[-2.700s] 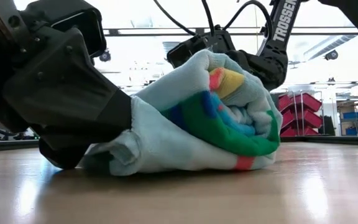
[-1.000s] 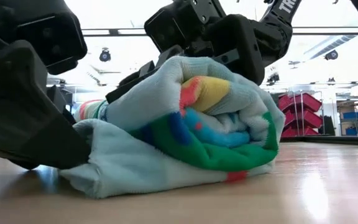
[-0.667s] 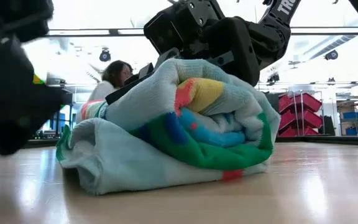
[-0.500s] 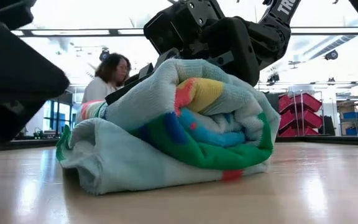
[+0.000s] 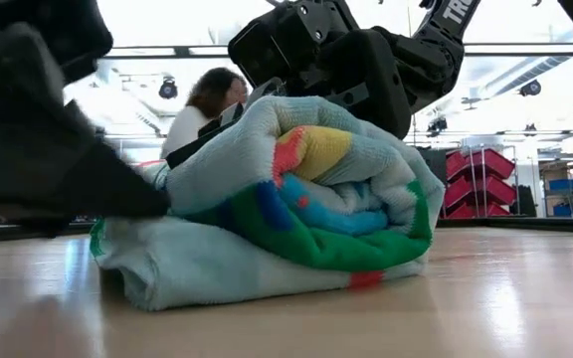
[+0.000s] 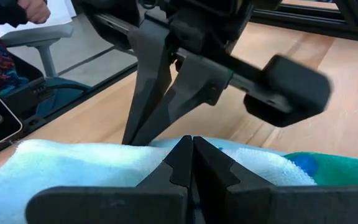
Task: Roll towel
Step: Roll the multi-color dinosaur print towel
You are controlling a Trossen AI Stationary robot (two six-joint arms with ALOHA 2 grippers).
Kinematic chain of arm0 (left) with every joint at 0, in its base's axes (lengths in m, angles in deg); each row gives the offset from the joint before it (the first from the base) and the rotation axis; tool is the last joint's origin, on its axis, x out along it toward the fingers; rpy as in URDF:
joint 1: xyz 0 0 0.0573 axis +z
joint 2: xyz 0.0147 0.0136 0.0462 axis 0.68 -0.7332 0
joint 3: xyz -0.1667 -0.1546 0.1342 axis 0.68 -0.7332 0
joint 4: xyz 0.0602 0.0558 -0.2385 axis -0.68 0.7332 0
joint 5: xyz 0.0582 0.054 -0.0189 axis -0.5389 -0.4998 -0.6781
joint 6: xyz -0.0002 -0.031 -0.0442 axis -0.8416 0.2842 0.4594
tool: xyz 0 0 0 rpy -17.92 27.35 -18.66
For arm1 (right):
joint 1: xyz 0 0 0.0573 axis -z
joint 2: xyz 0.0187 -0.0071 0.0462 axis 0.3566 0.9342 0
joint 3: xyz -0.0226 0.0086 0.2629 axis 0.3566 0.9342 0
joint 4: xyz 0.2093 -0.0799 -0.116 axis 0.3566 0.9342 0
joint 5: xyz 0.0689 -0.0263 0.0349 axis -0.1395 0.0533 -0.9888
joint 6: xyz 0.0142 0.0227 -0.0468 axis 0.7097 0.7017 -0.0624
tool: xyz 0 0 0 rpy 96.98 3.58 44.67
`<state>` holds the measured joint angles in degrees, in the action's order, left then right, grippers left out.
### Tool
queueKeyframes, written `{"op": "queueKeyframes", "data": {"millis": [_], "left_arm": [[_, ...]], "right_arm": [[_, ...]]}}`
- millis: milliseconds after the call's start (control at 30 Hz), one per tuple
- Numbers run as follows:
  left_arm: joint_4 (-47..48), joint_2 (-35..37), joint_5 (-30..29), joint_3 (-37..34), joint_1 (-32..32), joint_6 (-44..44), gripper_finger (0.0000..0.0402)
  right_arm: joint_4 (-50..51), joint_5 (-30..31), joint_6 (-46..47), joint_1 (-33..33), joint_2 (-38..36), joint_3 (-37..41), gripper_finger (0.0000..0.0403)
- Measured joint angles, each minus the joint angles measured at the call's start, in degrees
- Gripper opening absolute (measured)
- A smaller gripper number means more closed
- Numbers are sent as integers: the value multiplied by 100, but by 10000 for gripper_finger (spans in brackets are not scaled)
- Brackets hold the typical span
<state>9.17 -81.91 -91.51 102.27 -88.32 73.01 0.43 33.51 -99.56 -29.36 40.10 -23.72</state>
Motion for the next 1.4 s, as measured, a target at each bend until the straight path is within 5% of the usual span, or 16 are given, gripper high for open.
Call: {"op": "queueKeyframes", "data": {"millis": [433,667,1133,1400], "left_arm": [[111,283,211,2,-95,307,0],[346,870,-639,71,-257,-737,0],[524,-350,-716,59,-12,676,0],[858,31,-619,20,-63,225,0]], "right_arm": [[-4,-1,-9,0,0,4,0],[-14,-3,-9,0,0,7,0],[-190,37,-302,-44,-133,31,0],[-352,77,-473,-32,-403,37,0]]}}
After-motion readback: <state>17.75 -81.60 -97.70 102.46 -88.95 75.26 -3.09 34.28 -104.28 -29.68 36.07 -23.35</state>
